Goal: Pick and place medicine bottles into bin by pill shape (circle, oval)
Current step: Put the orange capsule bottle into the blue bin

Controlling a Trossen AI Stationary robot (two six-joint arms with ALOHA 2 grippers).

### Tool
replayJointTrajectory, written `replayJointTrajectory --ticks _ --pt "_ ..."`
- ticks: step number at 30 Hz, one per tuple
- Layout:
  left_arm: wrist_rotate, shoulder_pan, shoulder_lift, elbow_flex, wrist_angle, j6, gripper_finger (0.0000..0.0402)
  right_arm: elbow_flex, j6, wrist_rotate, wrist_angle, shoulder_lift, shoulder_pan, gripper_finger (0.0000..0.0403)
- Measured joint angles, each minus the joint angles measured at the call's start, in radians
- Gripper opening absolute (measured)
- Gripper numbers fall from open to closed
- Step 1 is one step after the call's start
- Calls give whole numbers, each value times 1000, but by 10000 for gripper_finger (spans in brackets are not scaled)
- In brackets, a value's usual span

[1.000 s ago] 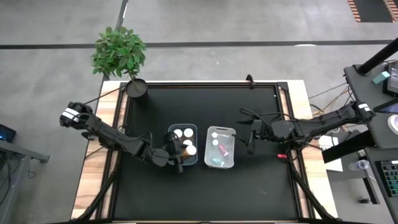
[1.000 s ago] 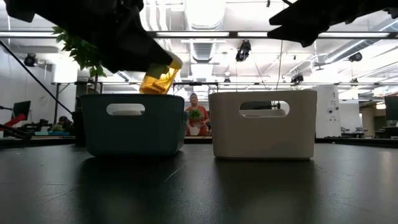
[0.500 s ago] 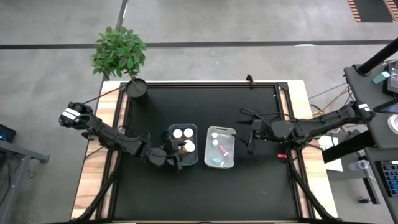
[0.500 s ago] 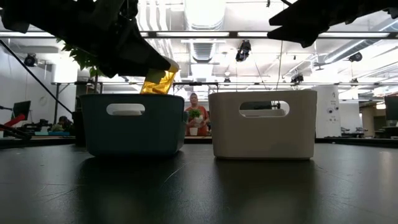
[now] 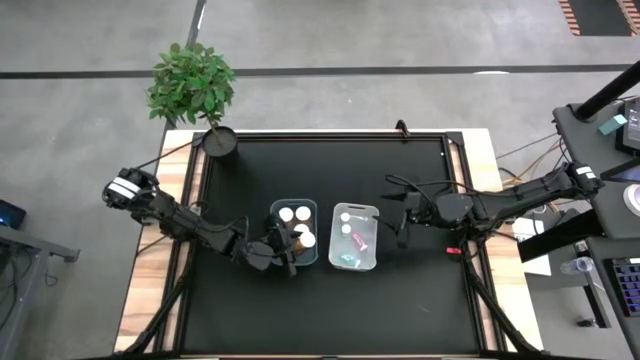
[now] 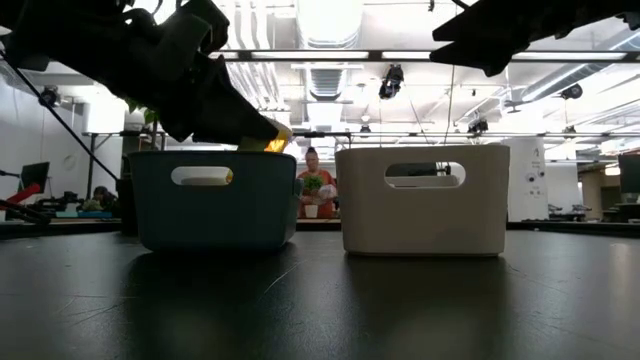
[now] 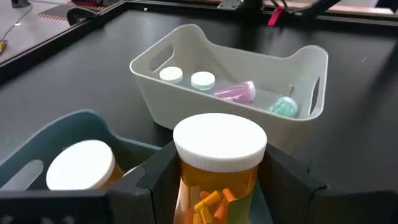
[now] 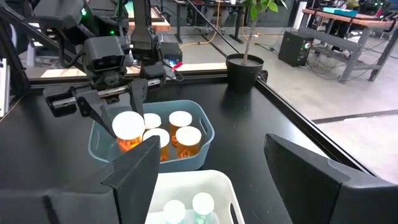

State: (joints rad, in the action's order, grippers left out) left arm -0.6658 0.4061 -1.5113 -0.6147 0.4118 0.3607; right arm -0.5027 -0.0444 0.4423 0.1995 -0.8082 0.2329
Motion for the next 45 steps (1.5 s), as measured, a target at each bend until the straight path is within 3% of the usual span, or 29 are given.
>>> replayJointTrajectory --ticks 7,16,29,38,42,45 --pt "1 0 1 0 -1 -1 174 0 -8 0 -1 0 0 276" --pt "1 0 2 0 -1 0 207 0 -7 0 0 0 0 276" --pt "1 0 3 0 -1 0 210 0 -4 -1 0 3 0 276" --pt "12 2 24 -1 -1 -10 211 0 -40 -105 58 50 0 276" --pt "41 7 26 -2 -2 -3 211 0 -213 -121 149 68 -7 276" --pt "50 11 26 -3 -2 -2 211 0 -219 -193 189 78 -7 276"
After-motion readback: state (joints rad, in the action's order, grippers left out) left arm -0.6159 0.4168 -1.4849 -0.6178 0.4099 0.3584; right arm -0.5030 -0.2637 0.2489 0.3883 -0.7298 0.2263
